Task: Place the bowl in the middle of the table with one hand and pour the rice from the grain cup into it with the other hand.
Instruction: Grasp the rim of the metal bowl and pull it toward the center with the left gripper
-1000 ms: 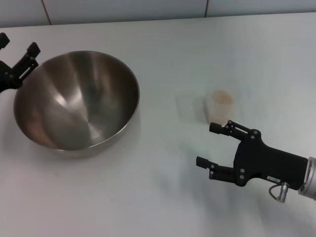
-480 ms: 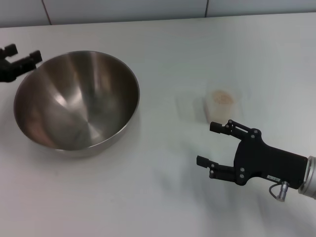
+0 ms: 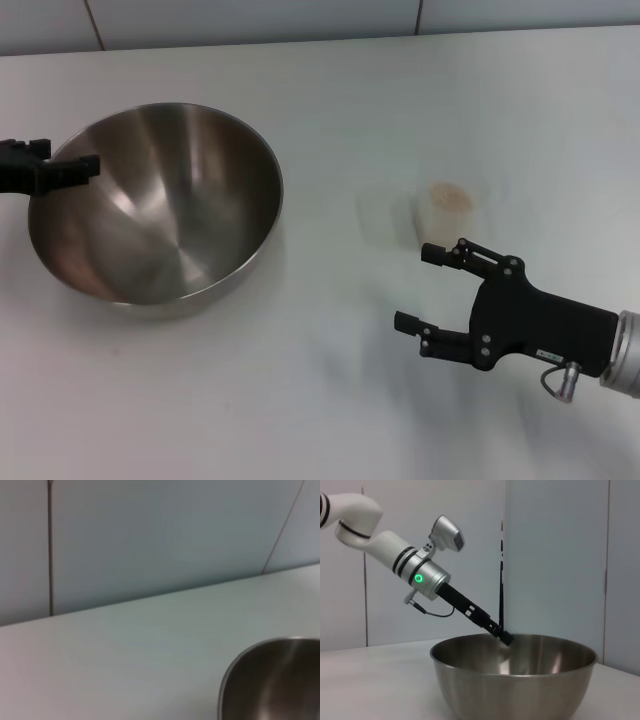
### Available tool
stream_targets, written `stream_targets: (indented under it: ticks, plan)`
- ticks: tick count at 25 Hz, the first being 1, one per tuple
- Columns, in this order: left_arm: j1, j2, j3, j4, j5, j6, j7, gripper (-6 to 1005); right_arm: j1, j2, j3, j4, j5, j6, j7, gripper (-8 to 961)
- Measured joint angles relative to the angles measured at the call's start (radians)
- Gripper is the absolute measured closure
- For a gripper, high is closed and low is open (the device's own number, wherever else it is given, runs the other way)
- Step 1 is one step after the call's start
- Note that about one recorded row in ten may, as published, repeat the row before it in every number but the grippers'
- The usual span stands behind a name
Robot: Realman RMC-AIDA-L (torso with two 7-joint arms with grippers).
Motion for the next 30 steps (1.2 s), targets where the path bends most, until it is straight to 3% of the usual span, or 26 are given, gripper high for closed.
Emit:
stream_targets:
  ticks: [4, 9, 28, 30]
  plan:
    - [-0.038, 0.001, 0.005, 0.012, 0.128, 0.0, -0.059, 332, 0.004, 0.0, 0.0, 0.002, 0.0, 0.007, 0.0, 127]
    - [-0.054, -0.001, 0.007, 0.018, 0.172, -0.001, -0.076, 338, 0.006, 0.0, 0.0, 0.003, 0.0, 0.009, 0.0, 127]
    - [-0.06, 0.002, 0.031, 0.031, 0.186, 0.006, -0.078, 362, 0.007, 0.0, 0.017, 0.003, 0.001, 0.009, 0.0, 126]
    - [-0.061, 0.002, 0.031, 0.032, 0.187, 0.006, -0.078, 440, 0.008, 0.0, 0.022, 0.003, 0.002, 0.009, 0.0, 126]
